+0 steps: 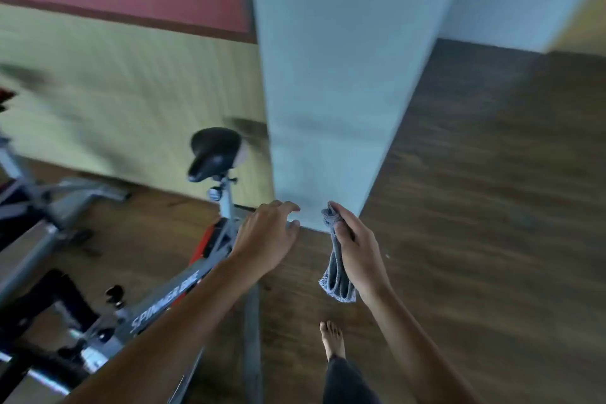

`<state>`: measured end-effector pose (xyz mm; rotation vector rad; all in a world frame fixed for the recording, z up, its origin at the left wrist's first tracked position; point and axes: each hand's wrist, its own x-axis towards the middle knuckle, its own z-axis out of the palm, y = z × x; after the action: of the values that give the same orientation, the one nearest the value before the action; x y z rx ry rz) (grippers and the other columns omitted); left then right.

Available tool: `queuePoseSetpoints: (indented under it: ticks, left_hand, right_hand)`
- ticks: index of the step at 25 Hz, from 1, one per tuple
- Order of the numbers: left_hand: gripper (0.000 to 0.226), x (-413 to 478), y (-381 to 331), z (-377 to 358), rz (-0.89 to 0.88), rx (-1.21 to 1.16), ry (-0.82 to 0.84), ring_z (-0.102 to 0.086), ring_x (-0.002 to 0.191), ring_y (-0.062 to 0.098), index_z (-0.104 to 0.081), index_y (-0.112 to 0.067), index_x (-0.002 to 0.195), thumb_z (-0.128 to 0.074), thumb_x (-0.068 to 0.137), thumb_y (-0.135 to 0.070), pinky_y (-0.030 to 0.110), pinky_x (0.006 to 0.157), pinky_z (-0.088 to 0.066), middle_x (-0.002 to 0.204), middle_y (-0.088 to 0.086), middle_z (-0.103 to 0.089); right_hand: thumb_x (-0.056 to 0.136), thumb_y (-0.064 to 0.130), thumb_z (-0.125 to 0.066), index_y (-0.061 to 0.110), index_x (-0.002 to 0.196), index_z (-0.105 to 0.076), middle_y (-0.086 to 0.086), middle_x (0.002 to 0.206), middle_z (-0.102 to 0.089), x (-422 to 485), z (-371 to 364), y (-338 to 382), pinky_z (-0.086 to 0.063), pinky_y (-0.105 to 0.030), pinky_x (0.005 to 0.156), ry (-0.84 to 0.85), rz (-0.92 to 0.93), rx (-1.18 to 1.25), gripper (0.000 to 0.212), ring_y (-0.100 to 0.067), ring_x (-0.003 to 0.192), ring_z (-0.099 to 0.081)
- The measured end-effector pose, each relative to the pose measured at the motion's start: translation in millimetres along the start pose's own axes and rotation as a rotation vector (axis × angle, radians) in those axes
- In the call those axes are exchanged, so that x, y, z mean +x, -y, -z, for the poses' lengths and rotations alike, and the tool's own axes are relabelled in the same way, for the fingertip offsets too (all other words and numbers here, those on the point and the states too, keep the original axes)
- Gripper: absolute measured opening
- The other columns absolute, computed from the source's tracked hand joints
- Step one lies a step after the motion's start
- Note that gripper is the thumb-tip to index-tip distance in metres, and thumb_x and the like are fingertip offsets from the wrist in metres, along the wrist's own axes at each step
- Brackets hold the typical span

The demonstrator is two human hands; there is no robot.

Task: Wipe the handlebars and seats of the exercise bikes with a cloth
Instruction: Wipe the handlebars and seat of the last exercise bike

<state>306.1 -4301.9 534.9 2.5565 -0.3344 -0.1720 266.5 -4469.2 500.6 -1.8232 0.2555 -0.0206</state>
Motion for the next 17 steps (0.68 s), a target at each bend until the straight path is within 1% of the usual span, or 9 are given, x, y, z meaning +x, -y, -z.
queuePoseSetpoints:
  ticks: [4, 7, 8, 9, 11, 12, 14, 16, 17]
  left_hand:
    - [0.029, 50.8, 51.4, 46.1, 0.411, -0.068, -0.181, -0.065, 0.102, 0.033, -0.064, -0.022, 0.121, -0.050, 0.096, -0.025, 0.042, 0.085, -0.053, 0.116, 0.008, -0.069]
    - [0.024, 70.1, 88.5, 63.3, 0.621, -0.089, -0.281, -0.064, 0.101, 0.031, -0.067, -0.021, 0.110, -0.050, 0.093, -0.022, 0.039, 0.082, -0.051, 0.112, 0.005, -0.070]
    - [0.024, 77.0, 100.7, 64.9, 0.659, -0.099, -0.308, -0.064, 0.104, 0.029, -0.068, -0.021, 0.110, -0.051, 0.093, -0.021, 0.038, 0.084, -0.050, 0.114, 0.002, -0.070]
    - [0.026, 85.6, 114.3, 65.9, 0.694, -0.106, -0.328, -0.063, 0.106, 0.026, -0.068, -0.023, 0.112, -0.051, 0.094, -0.020, 0.036, 0.085, -0.049, 0.117, 0.000, -0.069]
    - [0.030, 106.0, 143.7, 64.2, 0.739, -0.123, -0.337, -0.063, 0.105, 0.019, -0.067, -0.025, 0.120, -0.050, 0.096, -0.019, 0.029, 0.080, -0.045, 0.121, -0.003, -0.069]
    - [0.030, 117.2, 158.0, 63.0, 0.747, -0.135, -0.327, -0.063, 0.101, 0.016, -0.067, -0.024, 0.121, -0.050, 0.097, -0.018, 0.027, 0.078, -0.044, 0.120, -0.002, -0.069]
    - [0.030, 140.9, 184.9, 62.0, 0.740, -0.157, -0.286, -0.064, 0.098, 0.017, -0.066, -0.023, 0.121, -0.048, 0.098, -0.018, 0.030, 0.078, -0.049, 0.120, 0.000, -0.068]
    - [0.033, 165.2, 209.1, 64.3, 0.753, -0.184, -0.250, -0.065, 0.099, 0.025, -0.065, -0.024, 0.122, -0.046, 0.096, -0.020, 0.037, 0.083, -0.054, 0.123, 0.002, -0.066]
    - [0.034, 176.3, 218.2, 66.2, 0.758, -0.194, -0.239, -0.064, 0.099, 0.026, -0.064, -0.025, 0.123, -0.045, 0.095, -0.020, 0.040, 0.083, -0.055, 0.124, 0.003, -0.065]
  right_hand:
    - [0.105, 0.019, -0.045, 0.033, 0.131, -0.061, 0.018, 0.124, -0.065, 107.3, -59.2, 35.4, -0.039, -0.010, 0.098, 0.362, 0.009, 0.003, 0.034, 0.012, 0.112, -0.056]
    - [0.105, 0.015, -0.046, 0.023, 0.134, -0.060, 0.013, 0.125, -0.064, 168.1, -106.1, 53.5, -0.042, -0.013, 0.098, 0.493, 0.045, -0.041, 0.033, 0.006, 0.108, -0.059]
    - [0.105, 0.015, -0.046, 0.021, 0.135, -0.059, 0.012, 0.124, -0.063, 186.3, -121.2, 57.2, -0.043, -0.013, 0.097, 0.523, 0.064, -0.060, 0.034, 0.006, 0.107, -0.059]
    - [0.105, 0.014, -0.046, 0.020, 0.136, -0.059, 0.012, 0.123, -0.063, 205.1, -137.6, 59.6, -0.042, -0.008, 0.094, 0.547, 0.075, -0.077, 0.034, 0.010, 0.103, -0.059]
    - [0.105, 0.011, -0.045, 0.018, 0.138, -0.058, 0.013, 0.124, -0.061, 240.3, -170.7, 62.7, -0.040, -0.001, 0.089, 0.581, 0.088, -0.091, 0.035, 0.014, 0.099, -0.057]
    - [0.105, 0.011, -0.044, 0.017, 0.139, -0.057, 0.014, 0.126, -0.060, 257.1, -186.1, 64.3, -0.040, -0.005, 0.095, 0.589, 0.099, -0.089, 0.036, 0.013, 0.104, -0.056]
    - [0.105, 0.009, -0.044, 0.015, 0.140, -0.056, 0.020, 0.125, -0.059, 289.1, -213.1, 63.5, -0.040, -0.018, 0.108, 0.576, 0.108, -0.103, 0.038, 0.008, 0.117, -0.054]
    - [0.105, 0.008, -0.043, 0.014, 0.140, -0.056, 0.026, 0.121, -0.059, 320.1, -237.7, 66.3, -0.038, -0.021, 0.112, 0.562, 0.093, -0.120, 0.038, 0.010, 0.119, -0.053]
    - [0.105, 0.008, -0.043, 0.013, 0.140, -0.055, 0.024, 0.121, -0.059, 334.5, -247.4, 68.0, -0.040, -0.025, 0.112, 0.547, 0.094, -0.135, 0.038, 0.008, 0.118, -0.054]
